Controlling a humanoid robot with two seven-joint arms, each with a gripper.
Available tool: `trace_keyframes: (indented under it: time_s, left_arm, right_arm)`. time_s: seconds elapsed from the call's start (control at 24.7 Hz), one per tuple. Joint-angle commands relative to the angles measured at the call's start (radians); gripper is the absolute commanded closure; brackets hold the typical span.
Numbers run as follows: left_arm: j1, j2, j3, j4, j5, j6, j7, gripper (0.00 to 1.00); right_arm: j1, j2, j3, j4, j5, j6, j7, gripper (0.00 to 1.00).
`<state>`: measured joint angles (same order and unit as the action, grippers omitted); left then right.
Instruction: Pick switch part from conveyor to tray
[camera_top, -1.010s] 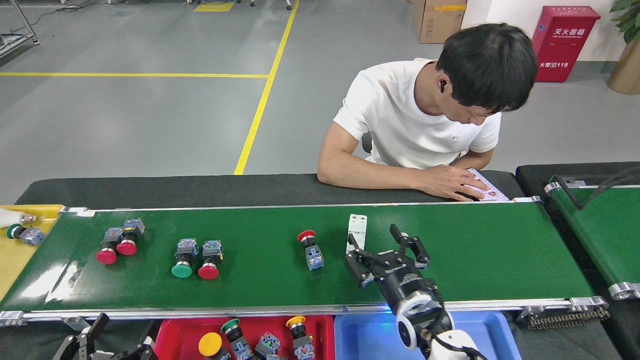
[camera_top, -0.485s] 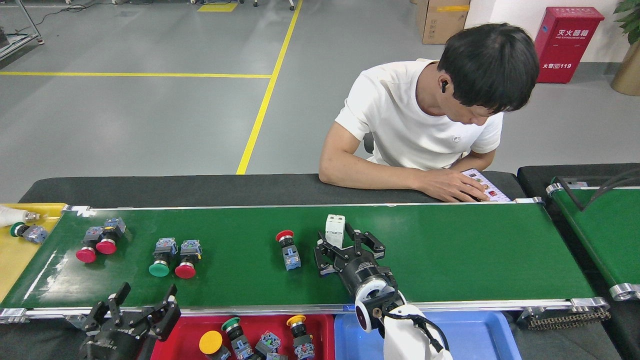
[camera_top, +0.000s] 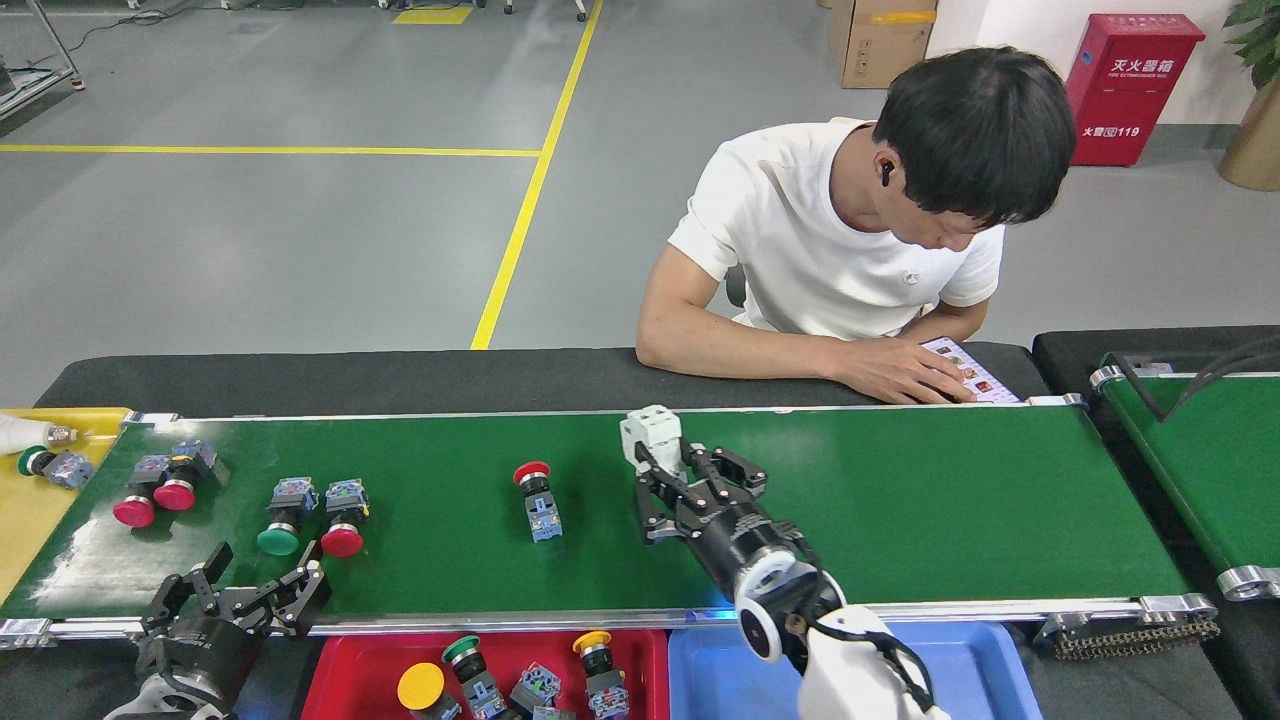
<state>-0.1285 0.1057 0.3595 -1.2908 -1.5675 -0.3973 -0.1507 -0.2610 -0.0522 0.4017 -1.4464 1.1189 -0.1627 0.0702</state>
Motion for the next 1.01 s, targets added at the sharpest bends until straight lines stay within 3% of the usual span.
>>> trace_keyframes:
  time_s: [0.0,0.12,0.24,0.32,0.4,0.44,0.49,0.53,0.57,0.61,0.97]
  left_arm:
    - [-0.023,0.011,-0.004,0.008,-0.002,0.012,0.003,0.00]
    - [-0.072,0.016,-0.005,0.076,-0.002,0.020,0.003,0.00]
    - [-0.141,0.046,-0.005,0.179,-0.002,0.026,0.010,0.00]
    - [-0.187,0.071,-0.008,0.249,-0.002,0.058,0.017,0.03]
    - [-0.238,0.103,-0.039,0.326,0.000,0.071,0.040,0.19]
    - [-0.250,0.120,-0.048,0.352,0.004,0.069,0.056,0.22]
    - [-0.255,0.134,-0.051,0.373,0.010,0.064,0.069,0.28]
    - [-0.258,0.146,-0.053,0.390,0.017,0.058,0.083,0.55]
    - [-0.261,0.158,-0.059,0.409,0.018,0.043,0.089,0.83]
    - [-0.263,0.163,-0.063,0.416,0.020,0.026,0.089,0.94]
    - [-0.263,0.146,-0.062,0.418,0.034,0.018,0.123,0.99]
  right_arm:
    - [0.071,-0.069,-0.049,-0.115,-0.048,-0.118,0.005,0.87]
    - [0.203,-0.167,-0.162,-0.200,-0.119,-0.334,0.005,0.85]
    - [0.332,-0.192,-0.317,-0.218,-0.165,-0.589,0.010,0.85]
    - [0.388,-0.189,-0.408,-0.218,-0.165,-0.623,0.013,0.84]
    - [0.451,-0.186,-0.491,-0.219,-0.168,-0.623,0.019,0.82]
    - [0.474,-0.186,-0.520,-0.219,-0.168,-0.623,0.020,0.78]
    - [0.493,-0.186,-0.540,-0.221,-0.168,-0.623,0.023,0.70]
    - [0.510,-0.181,-0.558,-0.221,-0.168,-0.623,0.033,0.48]
    - [0.513,-0.175,-0.575,-0.219,-0.168,-0.623,0.049,0.06]
    - [0.514,-0.170,-0.586,-0.219,-0.168,-0.623,0.068,0.00]
    - [0.470,-0.067,-0.649,-0.253,-0.194,-0.623,0.129,0.01]
